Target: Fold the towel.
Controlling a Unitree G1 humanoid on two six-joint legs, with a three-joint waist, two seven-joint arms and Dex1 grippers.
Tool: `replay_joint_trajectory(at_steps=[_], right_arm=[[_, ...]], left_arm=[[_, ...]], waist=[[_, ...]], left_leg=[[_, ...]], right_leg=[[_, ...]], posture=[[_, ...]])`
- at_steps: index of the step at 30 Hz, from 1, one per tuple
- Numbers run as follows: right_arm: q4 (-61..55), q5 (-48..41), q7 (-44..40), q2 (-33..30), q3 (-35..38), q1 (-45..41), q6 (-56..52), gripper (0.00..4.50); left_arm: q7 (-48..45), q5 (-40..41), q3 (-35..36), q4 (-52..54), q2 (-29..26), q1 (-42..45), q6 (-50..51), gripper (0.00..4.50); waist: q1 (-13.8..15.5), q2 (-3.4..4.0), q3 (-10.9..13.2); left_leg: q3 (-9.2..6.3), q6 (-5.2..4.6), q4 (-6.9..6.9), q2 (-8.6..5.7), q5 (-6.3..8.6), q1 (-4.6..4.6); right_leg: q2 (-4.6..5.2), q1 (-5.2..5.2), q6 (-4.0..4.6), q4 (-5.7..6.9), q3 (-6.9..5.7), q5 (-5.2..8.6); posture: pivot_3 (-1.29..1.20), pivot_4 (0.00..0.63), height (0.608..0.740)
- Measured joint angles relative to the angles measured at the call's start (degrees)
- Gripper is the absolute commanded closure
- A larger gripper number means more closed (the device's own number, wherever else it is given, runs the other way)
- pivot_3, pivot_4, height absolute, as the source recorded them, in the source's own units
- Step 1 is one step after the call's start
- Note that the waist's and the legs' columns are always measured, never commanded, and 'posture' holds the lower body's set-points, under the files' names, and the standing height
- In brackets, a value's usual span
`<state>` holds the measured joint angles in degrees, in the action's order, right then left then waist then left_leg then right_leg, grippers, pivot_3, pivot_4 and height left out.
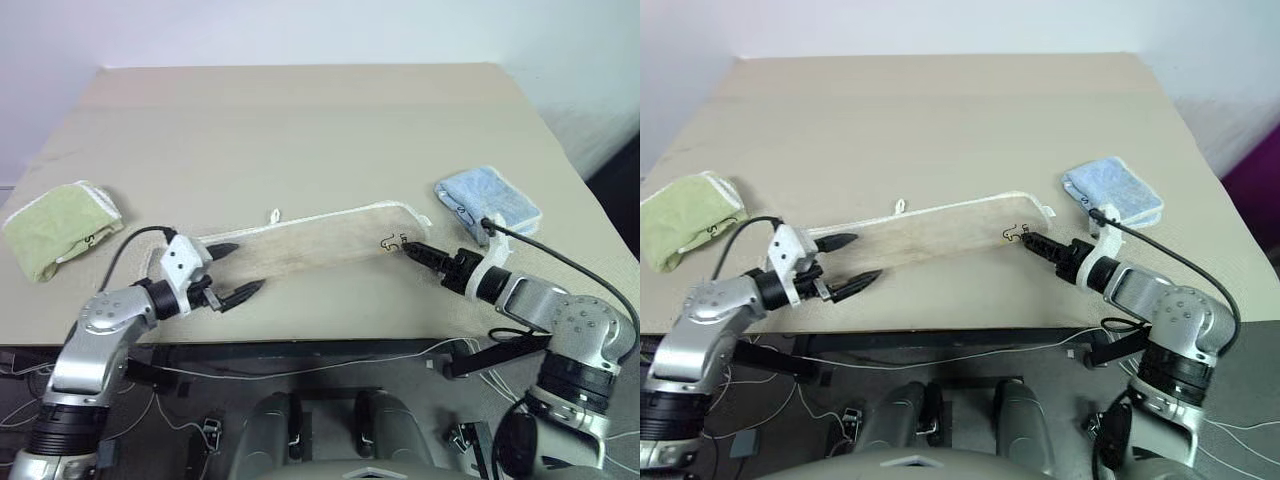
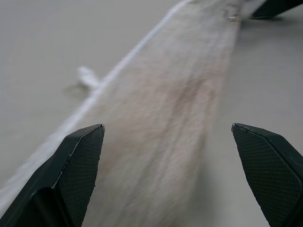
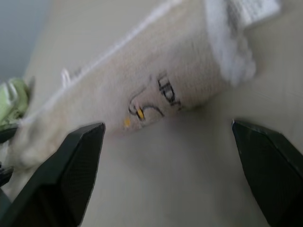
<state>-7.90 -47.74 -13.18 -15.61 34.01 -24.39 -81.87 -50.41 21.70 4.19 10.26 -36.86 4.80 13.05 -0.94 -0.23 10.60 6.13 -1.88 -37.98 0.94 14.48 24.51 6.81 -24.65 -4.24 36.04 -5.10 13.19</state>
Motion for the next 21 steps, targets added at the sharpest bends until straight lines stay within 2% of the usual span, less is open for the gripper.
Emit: replay_joint_trajectory(at_steps=[6, 13, 16, 21], right_arm=[[5.56, -0.82, 6.80, 5.41, 6.64, -5.75, -1.29, 0.03], [11.00, -0.41, 11.08, 8.19, 7.14, -10.02, 3.51, 0.03], [12.75, -0.44, 12.18, 8.57, 7.11, -10.69, 5.50, 0.63], [15.07, -0.56, 14.28, 8.64, 7.13, -10.69, 8.22, 2.45]], left_arm=[[-0.28, -0.52, -1.25, 0.57, 0.62, 0.01, -0.35, 0.00], [0.72, -1.18, -1.37, 1.56, 2.01, -0.60, -0.86, 0.00], [0.93, -1.22, -1.39, 1.77, 2.18, -0.79, -0.86, 0.00], [1.51, -1.20, -1.37, 1.93, 2.37, -1.86, -0.86, 0.00]], waist=[[-0.28, -0.01, -0.05], [-0.38, -0.02, -0.09], [-0.35, -0.06, -0.12], [-0.29, -0.04, -0.11]], left_leg=[[0.03, -0.17, -0.02, 0.01, -0.09, -0.03], [0.06, -0.19, -0.02, 0.03, -0.11, -0.05], [0.06, -0.19, -0.02, 0.04, -0.11, -0.06], [0.07, -0.19, -0.02, 0.04, -0.11, -0.05]], right_leg=[[-0.11, 0.04, -0.18, 0.01, -0.04, -0.10], [-0.29, 0.06, -0.20, 0.02, -0.07, -0.10], [-0.33, 0.07, -0.20, 0.02, -0.07, -0.10], [-0.33, 0.06, -0.21, 0.02, -0.07, -0.09]], posture=[[0.00, 0.150, 0.740], [0.00, 0.150, 0.740], [0.00, 0.150, 0.740], [0.00, 0.150, 0.740]])
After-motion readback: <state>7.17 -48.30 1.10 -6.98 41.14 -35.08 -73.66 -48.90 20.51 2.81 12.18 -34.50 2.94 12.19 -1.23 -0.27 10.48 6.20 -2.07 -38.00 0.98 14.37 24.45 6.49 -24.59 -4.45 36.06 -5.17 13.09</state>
